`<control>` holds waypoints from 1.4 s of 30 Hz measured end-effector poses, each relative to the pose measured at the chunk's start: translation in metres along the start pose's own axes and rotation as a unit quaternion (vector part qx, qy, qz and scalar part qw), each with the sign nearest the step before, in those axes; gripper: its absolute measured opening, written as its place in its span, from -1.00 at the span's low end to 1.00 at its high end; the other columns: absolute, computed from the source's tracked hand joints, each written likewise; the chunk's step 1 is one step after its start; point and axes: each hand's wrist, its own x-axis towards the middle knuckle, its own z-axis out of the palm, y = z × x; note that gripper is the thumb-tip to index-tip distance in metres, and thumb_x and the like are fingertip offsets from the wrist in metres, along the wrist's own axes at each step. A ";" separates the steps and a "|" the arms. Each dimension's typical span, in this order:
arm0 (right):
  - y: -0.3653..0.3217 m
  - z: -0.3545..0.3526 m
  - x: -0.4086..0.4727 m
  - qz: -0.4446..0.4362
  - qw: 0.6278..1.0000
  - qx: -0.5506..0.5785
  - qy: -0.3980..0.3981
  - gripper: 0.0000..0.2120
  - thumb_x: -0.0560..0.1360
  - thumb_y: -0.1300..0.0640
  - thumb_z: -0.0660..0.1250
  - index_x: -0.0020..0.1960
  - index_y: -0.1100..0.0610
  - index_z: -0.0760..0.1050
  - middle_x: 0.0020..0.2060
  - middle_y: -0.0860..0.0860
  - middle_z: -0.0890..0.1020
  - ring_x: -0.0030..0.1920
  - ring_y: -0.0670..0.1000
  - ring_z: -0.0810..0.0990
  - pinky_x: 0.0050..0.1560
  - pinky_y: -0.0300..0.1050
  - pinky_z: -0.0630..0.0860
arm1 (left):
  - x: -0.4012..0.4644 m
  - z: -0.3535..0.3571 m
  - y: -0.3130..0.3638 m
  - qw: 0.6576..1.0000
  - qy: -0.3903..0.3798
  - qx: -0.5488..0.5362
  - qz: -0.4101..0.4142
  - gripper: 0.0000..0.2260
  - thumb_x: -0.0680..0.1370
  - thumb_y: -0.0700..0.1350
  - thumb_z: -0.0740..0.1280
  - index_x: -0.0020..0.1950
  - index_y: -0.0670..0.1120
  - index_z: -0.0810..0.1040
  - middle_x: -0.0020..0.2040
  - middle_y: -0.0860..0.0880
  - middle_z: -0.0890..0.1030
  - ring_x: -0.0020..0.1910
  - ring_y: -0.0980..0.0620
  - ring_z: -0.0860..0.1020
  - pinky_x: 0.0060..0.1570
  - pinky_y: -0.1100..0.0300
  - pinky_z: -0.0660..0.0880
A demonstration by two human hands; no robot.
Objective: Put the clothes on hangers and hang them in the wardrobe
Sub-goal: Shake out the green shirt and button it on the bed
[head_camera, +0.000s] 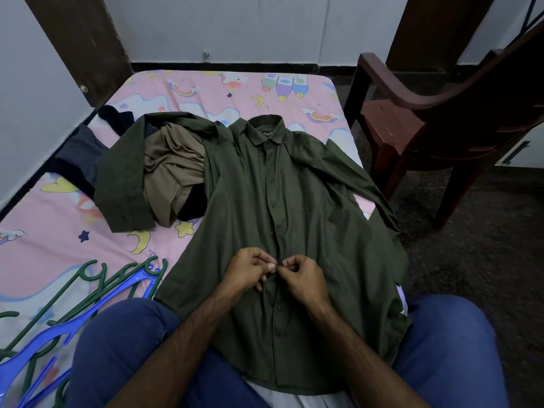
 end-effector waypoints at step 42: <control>0.000 -0.016 0.022 -0.002 0.998 0.022 -0.063 -0.93 0.50 0.28 0.40 -0.10 0.14 0.56 -0.42 0.05 0.67 -0.46 -0.03 0.62 -0.34 -0.03 0.60 | 0.006 0.003 -0.004 0.997 0.036 0.043 0.046 -0.79 0.44 -0.38 0.44 -0.13 -0.12 0.49 -0.34 -0.05 0.55 -0.44 0.06 0.48 -0.56 0.21 0.45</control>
